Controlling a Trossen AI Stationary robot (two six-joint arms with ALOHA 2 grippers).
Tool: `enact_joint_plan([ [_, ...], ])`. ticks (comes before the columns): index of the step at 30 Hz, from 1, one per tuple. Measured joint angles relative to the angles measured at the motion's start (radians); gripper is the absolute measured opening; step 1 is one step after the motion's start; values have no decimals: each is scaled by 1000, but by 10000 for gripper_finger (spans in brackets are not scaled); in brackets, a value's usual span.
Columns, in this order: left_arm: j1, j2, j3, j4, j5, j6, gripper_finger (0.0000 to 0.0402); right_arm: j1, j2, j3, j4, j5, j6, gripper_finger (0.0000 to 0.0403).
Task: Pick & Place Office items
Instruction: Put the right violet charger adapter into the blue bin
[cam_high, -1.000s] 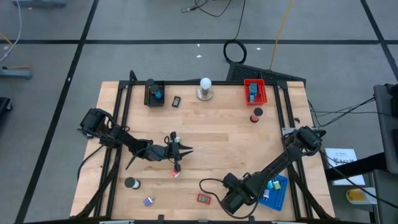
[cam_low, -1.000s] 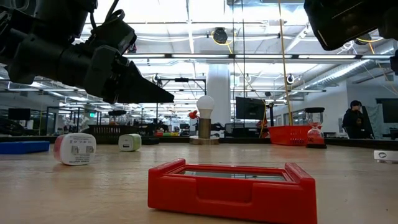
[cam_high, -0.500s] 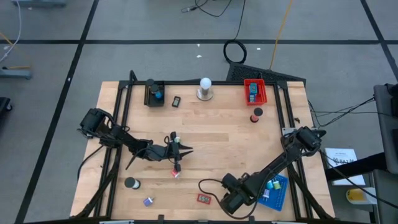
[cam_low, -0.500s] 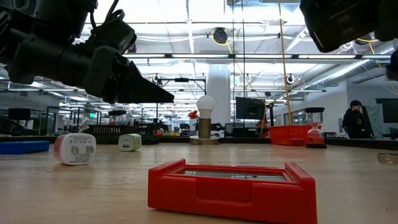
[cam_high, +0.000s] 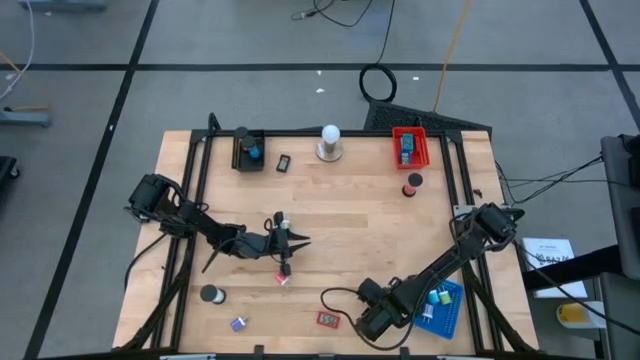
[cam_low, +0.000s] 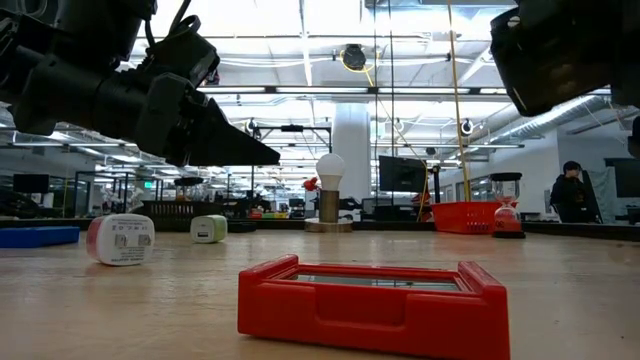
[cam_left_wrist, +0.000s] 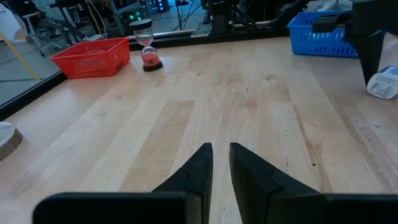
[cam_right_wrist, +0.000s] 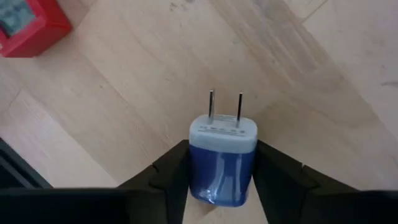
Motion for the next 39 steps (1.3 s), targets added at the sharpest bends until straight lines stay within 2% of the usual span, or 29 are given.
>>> enact_joint_plan([
  [3,0,0,0,0,0,0,63,-6,-27,0,-11,-27,-10,128],
  [11,0,0,0,0,0,0,63,-3,-165,0,-195,-131,-2,134],
  [17,0,0,0,0,0,0,63,49,-282,0,-311,-211,75,134],
  [21,0,0,0,0,0,0,63,115,-331,0,-354,-215,118,134],
  [26,0,0,0,0,0,-1,63,211,-324,0,-400,-207,110,135],
  [33,0,0,0,0,0,0,63,300,-287,-5,-467,-206,-28,136],
  [39,0,0,0,0,0,-1,63,308,-286,-118,-391,-230,-86,136],
])
